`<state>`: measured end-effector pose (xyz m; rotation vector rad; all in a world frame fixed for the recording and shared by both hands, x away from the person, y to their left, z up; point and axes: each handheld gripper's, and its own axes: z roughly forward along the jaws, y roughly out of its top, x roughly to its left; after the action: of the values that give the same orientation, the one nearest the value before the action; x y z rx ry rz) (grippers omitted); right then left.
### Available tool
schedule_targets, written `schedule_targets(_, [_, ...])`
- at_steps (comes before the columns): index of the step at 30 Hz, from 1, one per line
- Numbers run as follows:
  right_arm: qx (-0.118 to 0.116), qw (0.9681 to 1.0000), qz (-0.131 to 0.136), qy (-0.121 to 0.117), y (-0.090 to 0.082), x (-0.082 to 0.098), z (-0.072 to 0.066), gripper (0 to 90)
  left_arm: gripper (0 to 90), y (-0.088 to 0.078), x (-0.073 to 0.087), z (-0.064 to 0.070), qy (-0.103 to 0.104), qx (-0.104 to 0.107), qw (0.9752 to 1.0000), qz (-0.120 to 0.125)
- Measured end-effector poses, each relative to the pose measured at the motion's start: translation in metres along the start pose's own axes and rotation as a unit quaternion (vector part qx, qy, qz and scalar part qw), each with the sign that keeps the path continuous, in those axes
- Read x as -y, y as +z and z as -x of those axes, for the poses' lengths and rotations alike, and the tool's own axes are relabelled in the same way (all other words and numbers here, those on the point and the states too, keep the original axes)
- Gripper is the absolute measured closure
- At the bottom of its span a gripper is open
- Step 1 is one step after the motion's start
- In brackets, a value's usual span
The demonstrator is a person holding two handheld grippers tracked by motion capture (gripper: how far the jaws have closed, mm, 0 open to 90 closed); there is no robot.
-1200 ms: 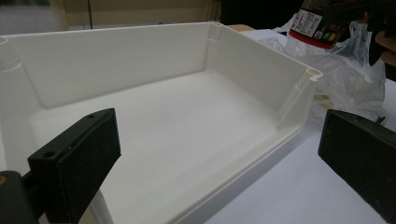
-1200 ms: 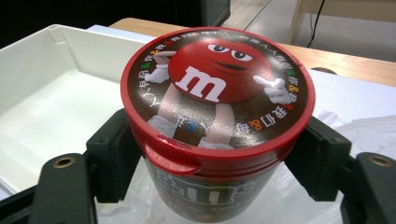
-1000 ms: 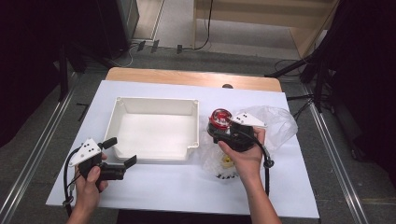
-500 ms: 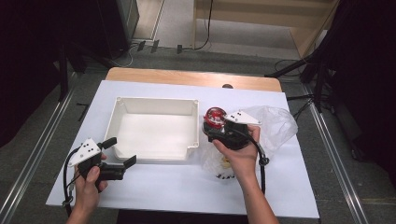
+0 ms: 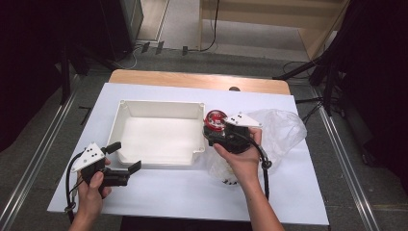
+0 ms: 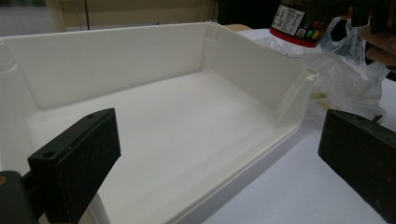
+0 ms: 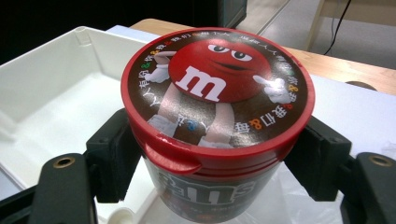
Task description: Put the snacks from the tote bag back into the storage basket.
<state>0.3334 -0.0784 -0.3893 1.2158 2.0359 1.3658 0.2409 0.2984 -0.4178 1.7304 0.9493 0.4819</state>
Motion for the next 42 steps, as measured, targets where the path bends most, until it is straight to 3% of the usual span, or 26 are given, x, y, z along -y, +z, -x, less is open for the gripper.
schedule_targets(24, [-0.022, 0.9996, -0.005, -0.014, 0.016, -0.006, -0.026, 26.4, 0.0, 0.001, 0.0, 0.001, 0.002, 0.002, 1.0, -0.001])
schedule_targets(42, [-0.033, 0.9991, -0.013, -0.024, 0.027, -0.008, -0.037, 26.4, 0.0, 0.001, 0.0, 0.0, 0.002, 0.002, 1.0, -0.002])
